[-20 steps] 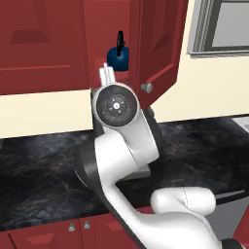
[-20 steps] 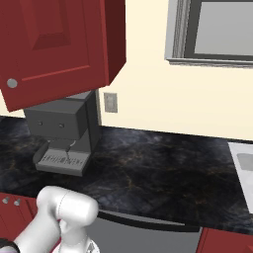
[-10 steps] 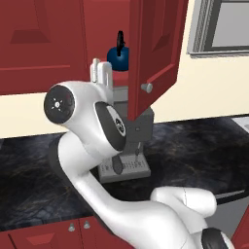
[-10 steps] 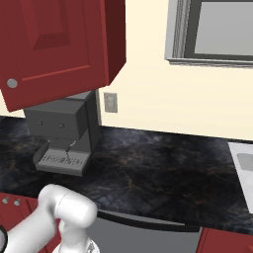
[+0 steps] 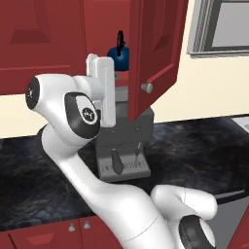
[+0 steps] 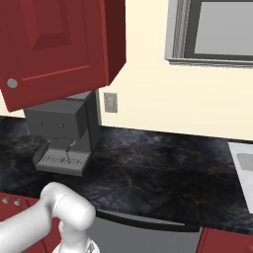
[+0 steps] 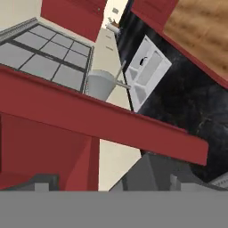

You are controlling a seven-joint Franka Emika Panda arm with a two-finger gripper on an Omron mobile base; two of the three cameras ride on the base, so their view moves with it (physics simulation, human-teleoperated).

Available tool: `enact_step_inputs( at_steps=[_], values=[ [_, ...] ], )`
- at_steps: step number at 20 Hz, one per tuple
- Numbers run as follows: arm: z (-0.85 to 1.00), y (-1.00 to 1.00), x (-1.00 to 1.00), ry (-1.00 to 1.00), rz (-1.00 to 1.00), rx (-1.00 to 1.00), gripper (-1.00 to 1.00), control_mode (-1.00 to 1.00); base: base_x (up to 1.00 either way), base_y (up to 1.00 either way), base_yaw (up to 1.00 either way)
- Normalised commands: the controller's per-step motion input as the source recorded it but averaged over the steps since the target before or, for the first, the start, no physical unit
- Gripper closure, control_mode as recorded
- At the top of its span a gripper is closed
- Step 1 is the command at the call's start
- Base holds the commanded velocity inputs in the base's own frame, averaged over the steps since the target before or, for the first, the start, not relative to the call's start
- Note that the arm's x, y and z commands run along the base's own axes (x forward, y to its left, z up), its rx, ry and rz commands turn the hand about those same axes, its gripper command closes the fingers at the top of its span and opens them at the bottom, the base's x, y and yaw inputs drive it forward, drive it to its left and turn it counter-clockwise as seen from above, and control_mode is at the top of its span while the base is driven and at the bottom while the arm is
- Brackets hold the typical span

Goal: Open the cabinet, pick the kettle from the cabinet, and place it in the sink.

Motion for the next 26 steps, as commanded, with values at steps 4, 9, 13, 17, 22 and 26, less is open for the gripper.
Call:
enact_step_inputs(
  at_steps=[4, 9, 13, 17, 22, 26],
  values=[
    [-0.08, 0.05, 0.20, -0.08, -0.27, 0.00, -1.00, -1.00, 0.00, 0.00, 0.00],
    [-0.15, 0.00, 0.06, -0.11, -0.12, 0.00, -1.00, -1.00, 0.00, 0.00, 0.00],
    [-0.16, 0.00, 0.02, -0.11, -0.03, 0.02, -1.00, -1.00, 0.00, 0.00, 0.00],
    [-0.15, 0.00, 0.01, -0.12, 0.00, 0.04, -1.00, -1.00, 0.00, 0.00, 0.00],
    [-0.29, 0.10, 0.16, -0.02, 0.00, 0.01, -1.00, -1.00, 0.00, 0.00, 0.00],
    [-0.28, 0.18, 0.27, -0.01, 0.02, 0.02, -1.00, -1.00, 0.00, 0.00, 0.00]
  ],
)
